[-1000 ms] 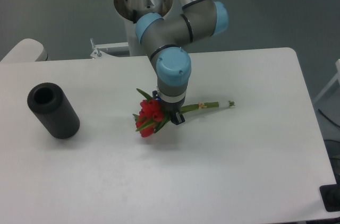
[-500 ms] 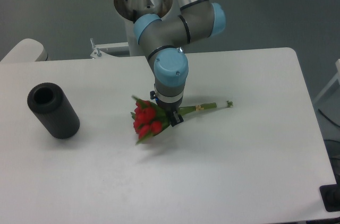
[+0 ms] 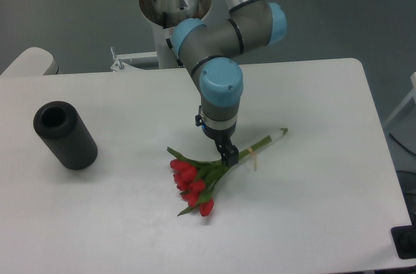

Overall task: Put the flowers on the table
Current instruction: 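Open the gripper, release the stems and lift away from the bouquet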

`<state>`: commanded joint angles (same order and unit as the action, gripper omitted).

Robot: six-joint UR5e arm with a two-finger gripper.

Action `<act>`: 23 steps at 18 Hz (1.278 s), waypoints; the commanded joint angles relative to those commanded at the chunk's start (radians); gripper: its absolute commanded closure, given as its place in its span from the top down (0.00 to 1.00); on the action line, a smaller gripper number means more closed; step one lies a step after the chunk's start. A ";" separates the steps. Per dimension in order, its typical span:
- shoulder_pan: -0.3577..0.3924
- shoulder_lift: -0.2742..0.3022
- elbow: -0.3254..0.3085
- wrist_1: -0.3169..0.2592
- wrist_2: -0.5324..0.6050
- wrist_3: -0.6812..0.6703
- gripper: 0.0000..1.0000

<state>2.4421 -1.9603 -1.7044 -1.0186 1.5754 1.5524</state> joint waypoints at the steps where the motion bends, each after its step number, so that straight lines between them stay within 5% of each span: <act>1: 0.008 -0.009 0.015 0.002 0.002 0.000 1.00; 18: 0.026 -0.215 0.318 -0.020 0.008 -0.002 1.00; 23: 0.026 -0.267 0.423 -0.109 0.009 -0.012 1.00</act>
<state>2.4682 -2.2273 -1.2810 -1.1273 1.5846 1.5401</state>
